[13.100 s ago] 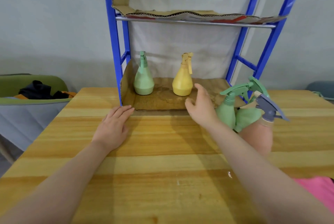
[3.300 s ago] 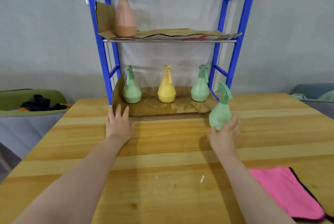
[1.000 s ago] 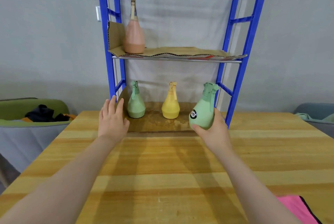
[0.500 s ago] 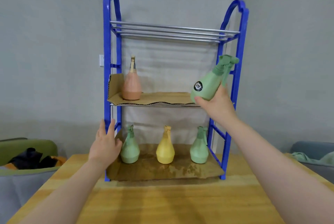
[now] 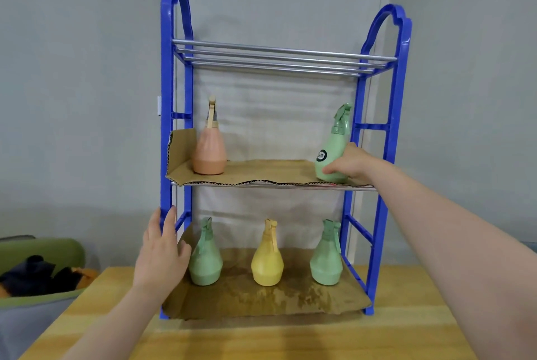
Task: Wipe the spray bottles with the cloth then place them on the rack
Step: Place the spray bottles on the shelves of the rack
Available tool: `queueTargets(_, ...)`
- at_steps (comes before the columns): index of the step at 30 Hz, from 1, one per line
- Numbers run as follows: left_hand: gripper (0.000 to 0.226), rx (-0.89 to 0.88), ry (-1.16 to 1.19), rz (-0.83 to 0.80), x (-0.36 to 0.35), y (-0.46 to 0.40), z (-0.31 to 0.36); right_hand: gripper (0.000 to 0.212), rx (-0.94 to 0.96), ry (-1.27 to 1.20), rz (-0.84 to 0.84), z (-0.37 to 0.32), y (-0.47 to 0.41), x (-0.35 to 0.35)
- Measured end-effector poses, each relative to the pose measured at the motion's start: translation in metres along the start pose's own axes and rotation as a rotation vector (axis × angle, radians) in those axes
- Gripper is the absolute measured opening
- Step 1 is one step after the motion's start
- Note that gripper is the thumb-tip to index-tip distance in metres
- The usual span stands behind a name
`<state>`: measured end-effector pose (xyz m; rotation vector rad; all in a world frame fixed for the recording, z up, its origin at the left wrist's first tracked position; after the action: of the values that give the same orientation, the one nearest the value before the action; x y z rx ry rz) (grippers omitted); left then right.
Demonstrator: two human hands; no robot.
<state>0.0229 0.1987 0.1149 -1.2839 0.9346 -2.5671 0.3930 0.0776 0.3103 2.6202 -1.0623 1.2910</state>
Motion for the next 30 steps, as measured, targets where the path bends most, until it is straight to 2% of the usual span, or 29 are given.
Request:
queueTargets(3,0.073,0.005,0.027,0.028,-0.006,0.000,-0.002,0.089,-0.038,-0.017,0.017,-0.005,-0.002,-0.001)
queueTargets(10,0.075,0.035,0.053,0.061,-0.013,-0.001,-0.002,0.098,-0.065,-0.022,0.067,0.001,-0.027,-0.009)
queueTargets(13,0.075,0.018,0.037,0.072,-0.016,-0.001,-0.005,0.107,-0.064,-0.041,0.037,0.005,-0.038,-0.007)
queueTargets(17,0.075,-0.003,0.030,0.086,-0.019,-0.001,-0.007,0.083,-0.090,-0.065,-0.029,0.003,-0.036,0.000)
queueTargets(30,0.077,0.006,0.018,0.076,-0.014,-0.001,-0.004,0.107,-0.022,-0.032,-0.026,0.010,-0.031,0.001)
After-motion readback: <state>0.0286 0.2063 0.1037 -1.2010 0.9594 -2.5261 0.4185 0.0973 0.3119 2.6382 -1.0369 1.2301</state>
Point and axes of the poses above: each hand's wrist, its own y-axis away from the middle knuckle, its own x-axis out of the back of the hand, z = x × y, the point moved 1 cm from there along -y, towards the middle knuckle, and after that the axes turned 6 degrees about -y, right-handed, at the moved point
